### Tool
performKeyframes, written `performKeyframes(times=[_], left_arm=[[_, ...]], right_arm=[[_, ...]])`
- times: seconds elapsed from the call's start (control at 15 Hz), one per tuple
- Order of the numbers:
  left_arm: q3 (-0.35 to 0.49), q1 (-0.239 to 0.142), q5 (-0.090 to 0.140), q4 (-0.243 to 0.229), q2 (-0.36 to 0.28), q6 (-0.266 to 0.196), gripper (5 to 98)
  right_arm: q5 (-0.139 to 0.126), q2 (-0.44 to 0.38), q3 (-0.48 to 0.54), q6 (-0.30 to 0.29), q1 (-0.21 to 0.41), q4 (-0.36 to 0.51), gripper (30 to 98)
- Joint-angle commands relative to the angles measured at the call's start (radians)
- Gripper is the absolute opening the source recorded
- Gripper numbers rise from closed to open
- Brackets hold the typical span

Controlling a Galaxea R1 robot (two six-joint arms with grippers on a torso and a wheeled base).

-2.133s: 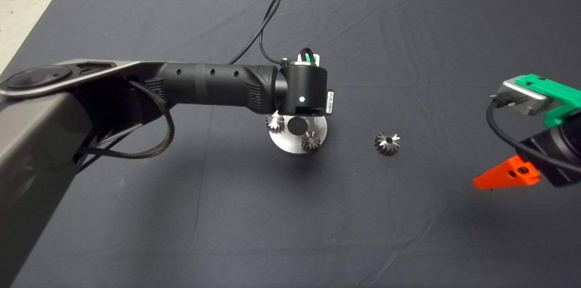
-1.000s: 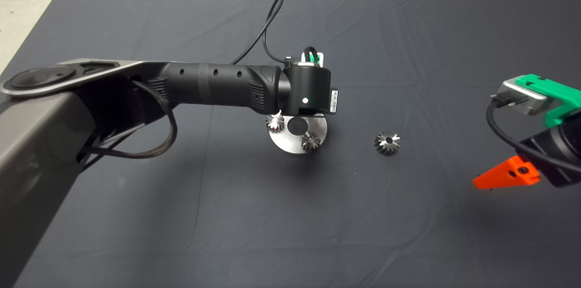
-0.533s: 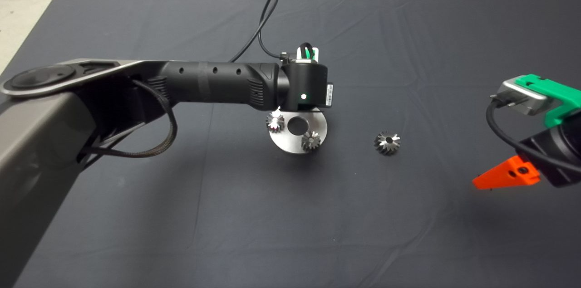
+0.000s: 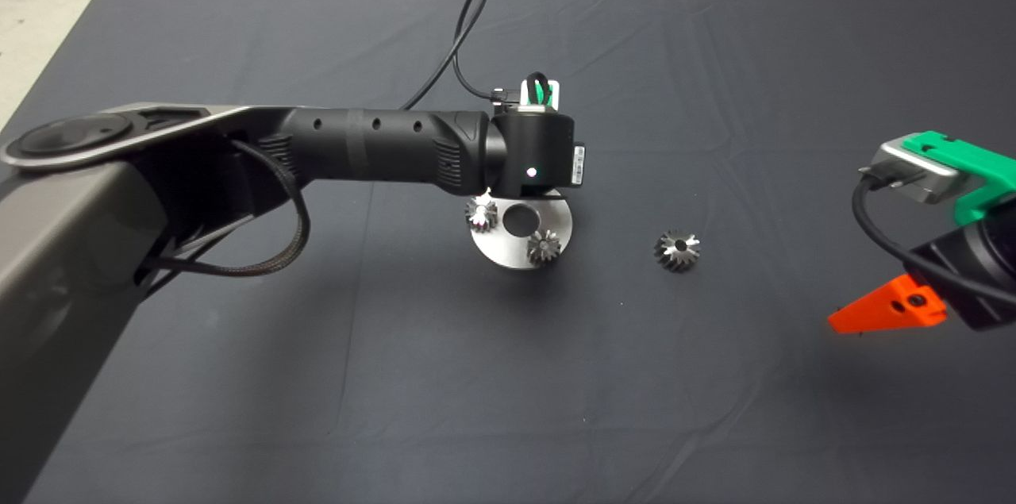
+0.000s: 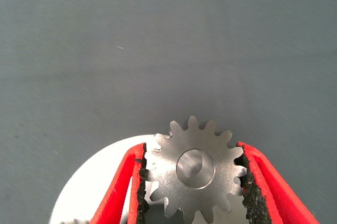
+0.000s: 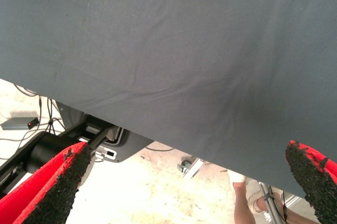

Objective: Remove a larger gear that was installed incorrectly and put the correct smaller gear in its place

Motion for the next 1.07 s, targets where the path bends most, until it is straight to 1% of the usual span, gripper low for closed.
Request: performKeyframes(times=[0.0,0.13,0.73,1.0], left_arm=[[0.045,-0.026,0.005,0.028,0.006,-0.007,35.2],[0.045,-0.025,0.002,0.028,0.006,-0.007,35.2],[0.043,-0.020,0.003,0.029,0.006,0.004,35.2],[0.040,-0.007,0.002,0.031,0.006,0.005,35.2]], right_arm=[[0.002,-0.006,0.003,0.009,0.020,0.034,97.7],[0.002,-0.008,0.003,0.009,0.020,0.034,97.7],[0.002,-0.005,0.003,0.009,0.020,0.034,97.7],[0.002,-0.006,0.003,0.009,0.020,0.034,97.7]])
